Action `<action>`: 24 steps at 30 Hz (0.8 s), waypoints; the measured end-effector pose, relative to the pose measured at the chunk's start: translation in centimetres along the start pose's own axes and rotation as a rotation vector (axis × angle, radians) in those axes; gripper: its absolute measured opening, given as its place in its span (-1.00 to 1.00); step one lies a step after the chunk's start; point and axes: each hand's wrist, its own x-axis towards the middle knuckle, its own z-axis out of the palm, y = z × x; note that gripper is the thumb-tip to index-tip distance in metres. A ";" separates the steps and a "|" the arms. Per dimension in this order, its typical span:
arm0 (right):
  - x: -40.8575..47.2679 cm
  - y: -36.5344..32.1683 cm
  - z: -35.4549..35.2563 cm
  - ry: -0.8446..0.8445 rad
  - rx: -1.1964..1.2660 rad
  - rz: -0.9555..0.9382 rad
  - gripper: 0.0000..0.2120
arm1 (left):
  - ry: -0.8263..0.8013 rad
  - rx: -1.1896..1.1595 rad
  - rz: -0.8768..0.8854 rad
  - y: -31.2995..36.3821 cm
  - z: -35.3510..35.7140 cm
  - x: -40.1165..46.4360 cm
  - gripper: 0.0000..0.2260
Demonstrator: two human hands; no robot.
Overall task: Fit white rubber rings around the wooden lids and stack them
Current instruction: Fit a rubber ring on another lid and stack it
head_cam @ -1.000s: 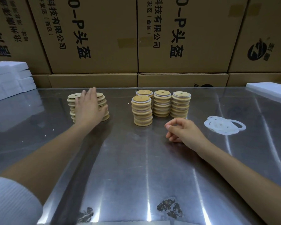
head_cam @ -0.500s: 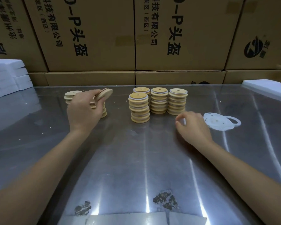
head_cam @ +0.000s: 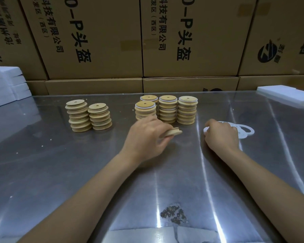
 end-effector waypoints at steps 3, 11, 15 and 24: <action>0.2 0.2 0.0 0.008 0.050 -0.011 -0.75 | -0.100 -0.022 0.002 0.4 0.7 -0.4 -0.88; 0.7 -0.1 -0.2 0.180 0.342 0.038 -0.72 | -0.294 -0.169 -0.179 -0.3 1.3 -1.6 -0.69; 0.5 -0.7 -0.9 0.365 0.551 -0.035 -0.81 | -0.301 -0.319 -0.280 -0.5 1.2 -1.5 -0.63; -2.2 -4.2 -0.8 0.397 0.375 -0.490 -0.83 | -0.415 -0.500 -0.544 -1.0 2.4 -2.0 -0.18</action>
